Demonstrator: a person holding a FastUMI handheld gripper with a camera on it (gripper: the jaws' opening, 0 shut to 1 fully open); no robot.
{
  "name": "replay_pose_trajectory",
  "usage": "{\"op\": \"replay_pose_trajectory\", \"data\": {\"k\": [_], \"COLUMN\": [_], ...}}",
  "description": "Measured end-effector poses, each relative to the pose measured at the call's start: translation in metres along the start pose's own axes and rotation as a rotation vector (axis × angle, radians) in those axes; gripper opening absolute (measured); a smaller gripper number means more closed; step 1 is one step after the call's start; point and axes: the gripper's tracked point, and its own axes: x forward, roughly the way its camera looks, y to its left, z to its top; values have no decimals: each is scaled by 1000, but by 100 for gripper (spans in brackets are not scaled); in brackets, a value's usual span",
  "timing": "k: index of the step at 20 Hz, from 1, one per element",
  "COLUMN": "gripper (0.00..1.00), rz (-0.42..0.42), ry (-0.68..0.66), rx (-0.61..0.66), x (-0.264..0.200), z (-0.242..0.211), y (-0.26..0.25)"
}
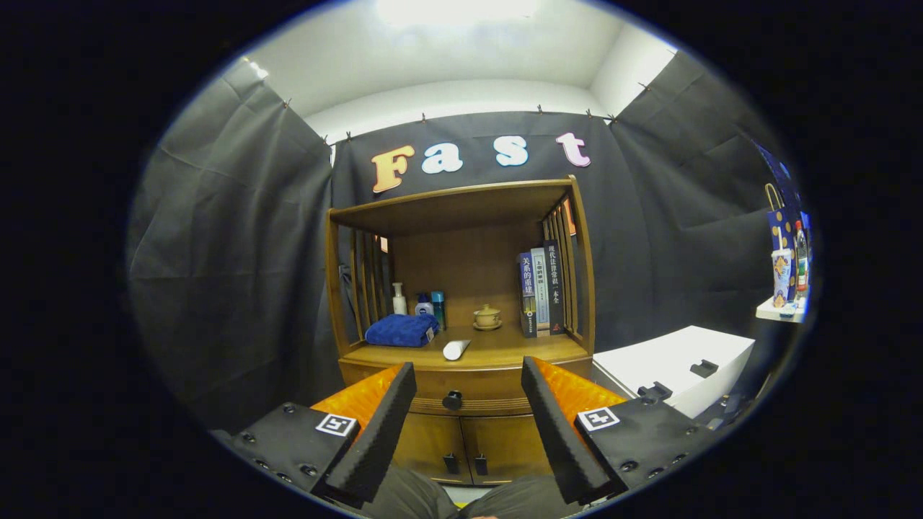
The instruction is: Pull open the drawer, take out the items inside it, and place them on the countertop above the cabinet.
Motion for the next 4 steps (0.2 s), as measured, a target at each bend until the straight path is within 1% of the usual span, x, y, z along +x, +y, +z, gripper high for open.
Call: {"op": "replay_pose_trajectory", "data": {"k": [4], "gripper": [96], "rz": [2], "ry": [-5], "rx": [-21], "x": [-3], "z": [3], "y": [10]}}
